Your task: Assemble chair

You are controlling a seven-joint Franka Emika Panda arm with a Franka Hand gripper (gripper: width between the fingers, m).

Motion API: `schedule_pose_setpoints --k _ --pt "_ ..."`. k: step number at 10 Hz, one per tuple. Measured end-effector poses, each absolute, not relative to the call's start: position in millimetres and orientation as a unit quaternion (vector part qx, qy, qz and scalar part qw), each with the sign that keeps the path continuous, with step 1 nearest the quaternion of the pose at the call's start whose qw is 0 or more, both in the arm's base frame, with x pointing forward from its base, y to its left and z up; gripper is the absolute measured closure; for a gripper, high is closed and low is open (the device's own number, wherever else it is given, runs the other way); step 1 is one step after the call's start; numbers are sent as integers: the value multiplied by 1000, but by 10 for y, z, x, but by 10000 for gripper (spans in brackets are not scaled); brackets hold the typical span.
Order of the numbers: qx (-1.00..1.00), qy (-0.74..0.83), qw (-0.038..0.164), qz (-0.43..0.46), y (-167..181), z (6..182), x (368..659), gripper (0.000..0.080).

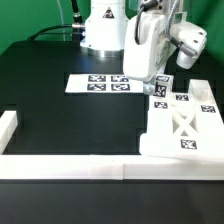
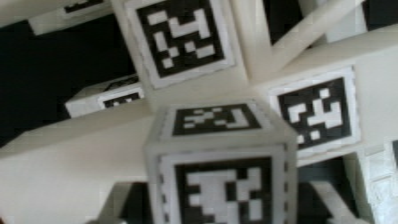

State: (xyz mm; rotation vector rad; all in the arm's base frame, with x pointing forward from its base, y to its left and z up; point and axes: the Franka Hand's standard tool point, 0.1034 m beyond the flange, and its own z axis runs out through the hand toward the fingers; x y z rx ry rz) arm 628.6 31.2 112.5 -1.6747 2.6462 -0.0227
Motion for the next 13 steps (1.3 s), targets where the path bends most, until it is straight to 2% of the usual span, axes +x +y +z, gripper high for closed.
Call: schedule_pose_setpoints --k 5,6,7,8,11,13 --pt "-542 840 7 -7 305 1122 6290 514" --pt "-542 840 6 -7 307 1117 6288 291" --pt "-547 837 6 -7 308 1116 6286 291" --pt "-550 835 6 -7 319 1115 6286 180" --pt "-590 808 7 2 355 1227 6270 151" --pt "-600 799 21 1 419 1354 6216 151"
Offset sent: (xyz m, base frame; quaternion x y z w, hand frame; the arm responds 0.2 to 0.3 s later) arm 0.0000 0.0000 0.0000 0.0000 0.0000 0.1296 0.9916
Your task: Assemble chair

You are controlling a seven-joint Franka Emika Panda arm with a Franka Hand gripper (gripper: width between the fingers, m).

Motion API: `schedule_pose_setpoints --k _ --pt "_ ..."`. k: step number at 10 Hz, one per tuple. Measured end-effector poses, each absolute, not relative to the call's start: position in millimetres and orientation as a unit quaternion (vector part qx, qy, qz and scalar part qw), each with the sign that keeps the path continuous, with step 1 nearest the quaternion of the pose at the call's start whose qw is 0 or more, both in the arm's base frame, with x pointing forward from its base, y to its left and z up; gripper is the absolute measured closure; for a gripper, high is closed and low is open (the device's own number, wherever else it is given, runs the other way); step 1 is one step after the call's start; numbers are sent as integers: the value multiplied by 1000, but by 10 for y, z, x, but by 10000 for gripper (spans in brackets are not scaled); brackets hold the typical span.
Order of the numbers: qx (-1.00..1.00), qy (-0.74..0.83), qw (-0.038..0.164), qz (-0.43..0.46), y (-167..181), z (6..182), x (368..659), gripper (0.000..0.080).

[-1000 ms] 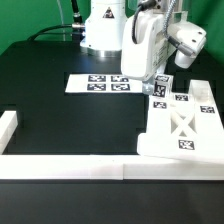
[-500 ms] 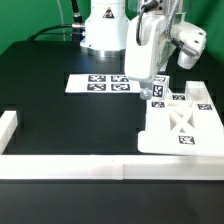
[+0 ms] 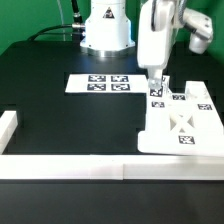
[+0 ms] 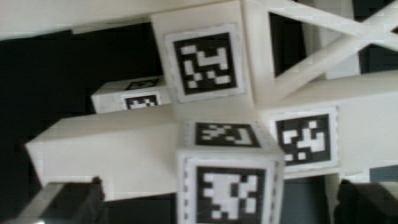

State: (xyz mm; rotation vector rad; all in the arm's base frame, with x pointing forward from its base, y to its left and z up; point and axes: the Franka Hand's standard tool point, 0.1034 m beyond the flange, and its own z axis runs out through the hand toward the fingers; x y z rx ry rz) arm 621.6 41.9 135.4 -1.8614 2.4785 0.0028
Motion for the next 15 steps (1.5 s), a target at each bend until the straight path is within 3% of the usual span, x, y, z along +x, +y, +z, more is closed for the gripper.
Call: schedule_pose_setpoints --k 6,8,12,15 --pt "-603 798 20 2 458 1347 6195 151" --pt "-625 780 35 8 662 1519 6025 151" --pt "-626 779 30 9 661 1470 6005 151" --pt "-628 777 42 12 944 1563 5844 151"
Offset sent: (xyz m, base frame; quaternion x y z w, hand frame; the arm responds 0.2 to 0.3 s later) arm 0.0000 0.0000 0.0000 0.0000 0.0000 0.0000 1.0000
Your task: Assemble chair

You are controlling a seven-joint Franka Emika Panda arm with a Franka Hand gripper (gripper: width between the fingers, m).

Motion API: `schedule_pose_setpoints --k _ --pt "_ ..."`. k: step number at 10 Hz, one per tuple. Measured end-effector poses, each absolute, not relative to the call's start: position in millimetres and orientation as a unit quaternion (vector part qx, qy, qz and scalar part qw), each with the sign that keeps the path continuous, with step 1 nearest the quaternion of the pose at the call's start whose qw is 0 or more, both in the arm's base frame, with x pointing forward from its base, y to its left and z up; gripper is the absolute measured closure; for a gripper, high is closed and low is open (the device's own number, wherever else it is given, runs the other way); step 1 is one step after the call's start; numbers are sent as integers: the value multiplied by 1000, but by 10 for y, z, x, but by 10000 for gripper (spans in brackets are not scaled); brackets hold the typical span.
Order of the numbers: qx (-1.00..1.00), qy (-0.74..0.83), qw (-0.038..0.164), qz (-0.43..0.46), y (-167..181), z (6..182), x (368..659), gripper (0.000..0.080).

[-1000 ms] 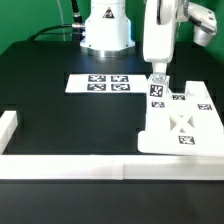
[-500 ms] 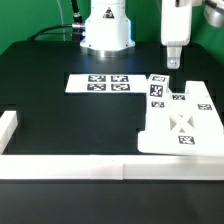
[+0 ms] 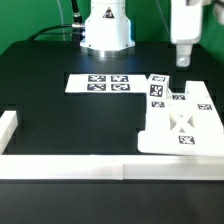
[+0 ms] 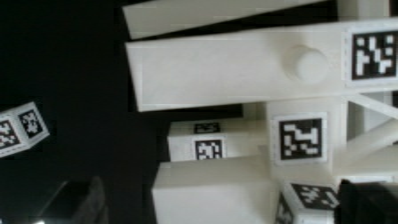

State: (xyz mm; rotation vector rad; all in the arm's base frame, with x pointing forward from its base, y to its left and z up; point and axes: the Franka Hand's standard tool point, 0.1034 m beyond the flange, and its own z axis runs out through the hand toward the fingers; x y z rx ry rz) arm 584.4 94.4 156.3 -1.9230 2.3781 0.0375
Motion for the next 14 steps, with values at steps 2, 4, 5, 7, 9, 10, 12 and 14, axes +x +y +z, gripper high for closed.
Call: schedule_pose_setpoints --k 2,4,5,7,9,10,12,14 --pt "-629 776 44 17 1059 1552 5660 151" --pt "-644 764 41 17 1077 1522 5630 151" --pt "-645 763 41 18 1086 1519 5628 151" --pt "-699 714 41 14 1083 1516 5626 151" --pt "-793 608 22 10 1128 1480 5572 151" --pt "-840 542 22 9 1128 1474 5562 151" --pt "-884 467 24 1 1100 1436 5546 151" --pt "-919 393 23 -1 1095 1437 5549 151"
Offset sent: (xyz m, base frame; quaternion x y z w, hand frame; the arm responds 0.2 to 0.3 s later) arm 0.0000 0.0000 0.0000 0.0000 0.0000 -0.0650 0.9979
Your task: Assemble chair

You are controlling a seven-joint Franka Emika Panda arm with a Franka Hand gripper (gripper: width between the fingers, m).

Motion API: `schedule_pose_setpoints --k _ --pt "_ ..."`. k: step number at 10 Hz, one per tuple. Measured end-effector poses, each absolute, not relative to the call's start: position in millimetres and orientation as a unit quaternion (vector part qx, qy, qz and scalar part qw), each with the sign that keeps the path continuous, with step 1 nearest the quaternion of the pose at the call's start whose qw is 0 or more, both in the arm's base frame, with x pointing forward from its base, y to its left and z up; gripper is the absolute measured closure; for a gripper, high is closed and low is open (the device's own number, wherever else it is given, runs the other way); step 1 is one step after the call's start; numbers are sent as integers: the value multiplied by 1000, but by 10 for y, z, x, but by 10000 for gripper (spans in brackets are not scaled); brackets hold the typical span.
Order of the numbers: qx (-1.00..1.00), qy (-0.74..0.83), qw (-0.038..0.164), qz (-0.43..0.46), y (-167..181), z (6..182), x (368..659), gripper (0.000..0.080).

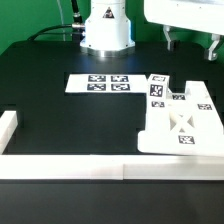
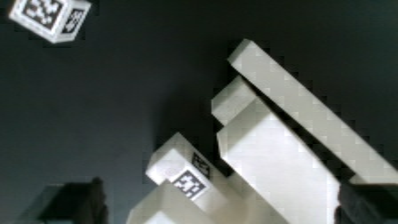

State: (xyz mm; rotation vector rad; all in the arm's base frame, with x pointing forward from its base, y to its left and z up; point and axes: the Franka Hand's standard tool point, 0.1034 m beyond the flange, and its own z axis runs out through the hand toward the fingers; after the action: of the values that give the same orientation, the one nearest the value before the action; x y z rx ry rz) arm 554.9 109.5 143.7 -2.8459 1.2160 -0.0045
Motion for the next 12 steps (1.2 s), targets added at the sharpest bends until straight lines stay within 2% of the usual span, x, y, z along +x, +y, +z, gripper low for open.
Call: schedule_pose_setpoints --k 4,6,8,12 --pt "-974 224 20 -9 1098 1411 5500 151" --pt "-997 69 13 -12 1210 1441 5280 151" --pt "-999 -44 14 -14 1166 1390 5170 151" --pt "-997 -76 12 -15 1160 1390 5179 151"
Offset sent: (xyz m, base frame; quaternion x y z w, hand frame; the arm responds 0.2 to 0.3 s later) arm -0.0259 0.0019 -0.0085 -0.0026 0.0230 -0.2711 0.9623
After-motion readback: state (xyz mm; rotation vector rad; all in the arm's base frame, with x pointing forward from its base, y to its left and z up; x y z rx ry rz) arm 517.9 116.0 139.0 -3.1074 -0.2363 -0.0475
